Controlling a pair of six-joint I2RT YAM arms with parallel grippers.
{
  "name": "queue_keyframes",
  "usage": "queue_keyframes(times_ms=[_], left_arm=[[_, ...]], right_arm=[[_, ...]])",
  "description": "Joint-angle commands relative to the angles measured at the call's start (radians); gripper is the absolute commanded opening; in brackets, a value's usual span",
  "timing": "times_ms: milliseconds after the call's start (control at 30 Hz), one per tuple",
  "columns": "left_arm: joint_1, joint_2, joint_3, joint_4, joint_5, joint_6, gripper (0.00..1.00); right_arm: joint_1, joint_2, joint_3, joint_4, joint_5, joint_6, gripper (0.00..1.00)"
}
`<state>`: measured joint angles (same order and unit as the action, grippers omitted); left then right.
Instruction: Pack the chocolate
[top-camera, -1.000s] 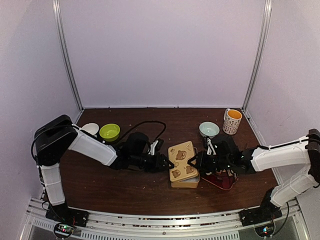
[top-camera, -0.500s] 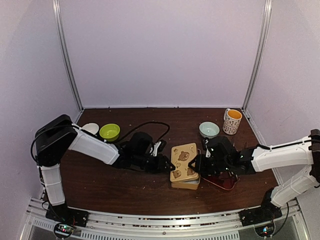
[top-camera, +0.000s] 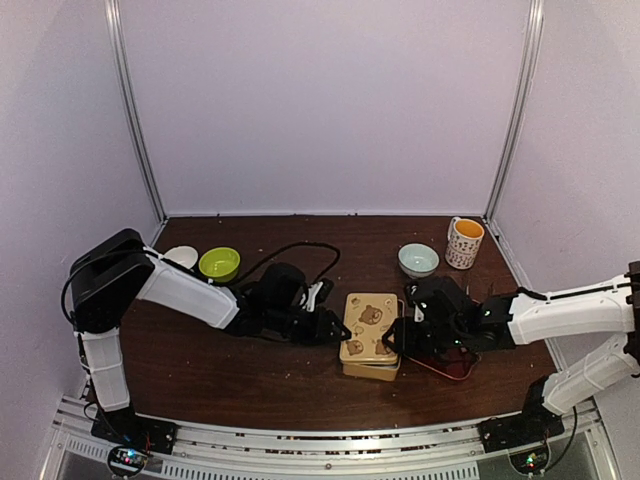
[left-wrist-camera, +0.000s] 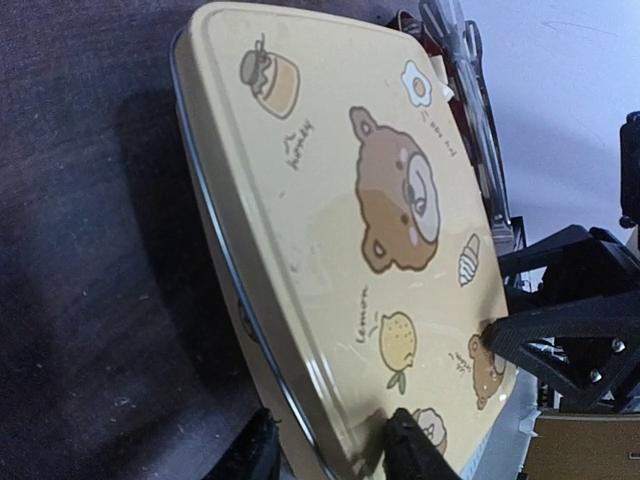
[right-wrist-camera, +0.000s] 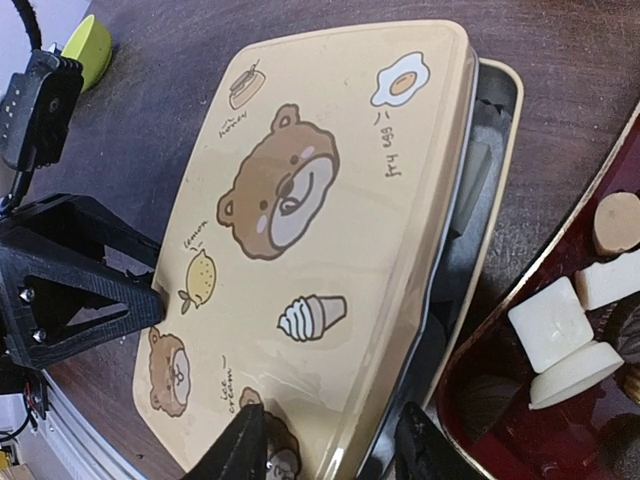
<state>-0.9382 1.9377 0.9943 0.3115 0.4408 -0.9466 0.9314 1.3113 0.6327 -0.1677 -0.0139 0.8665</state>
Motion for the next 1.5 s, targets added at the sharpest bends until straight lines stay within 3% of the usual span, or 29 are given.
queue_keyframes(times_ms=[0, 133, 267, 367, 800, 1467], left_arm=[[-0.008, 0.015, 0.031, -0.008, -0.006, 0.031, 0.36], [-0.010, 0.018, 0.040, -0.018, -0.002, 0.036, 0.36], [-0.010, 0.018, 0.046, -0.023, 0.001, 0.044, 0.36], [-0.010, 0.018, 0.051, -0.032, 0.002, 0.048, 0.36], [-0.010, 0.027, 0.066, -0.035, 0.018, 0.063, 0.36], [-0.010, 0.043, 0.104, -0.067, 0.024, 0.085, 0.30]], right_arm=[[0.009, -0.023, 0.008, -0.100, 0.046, -0.011, 0.44], [0.010, -0.049, 0.003, -0.127, 0.058, -0.008, 0.46], [0.010, -0.070, 0.000, -0.124, 0.054, -0.004, 0.58], [0.000, -0.073, -0.004, -0.100, 0.023, -0.003, 0.60], [-0.007, -0.086, -0.106, 0.042, -0.122, 0.065, 0.35], [0.011, -0.110, -0.120, 0.009, -0.086, 0.075, 0.38]])
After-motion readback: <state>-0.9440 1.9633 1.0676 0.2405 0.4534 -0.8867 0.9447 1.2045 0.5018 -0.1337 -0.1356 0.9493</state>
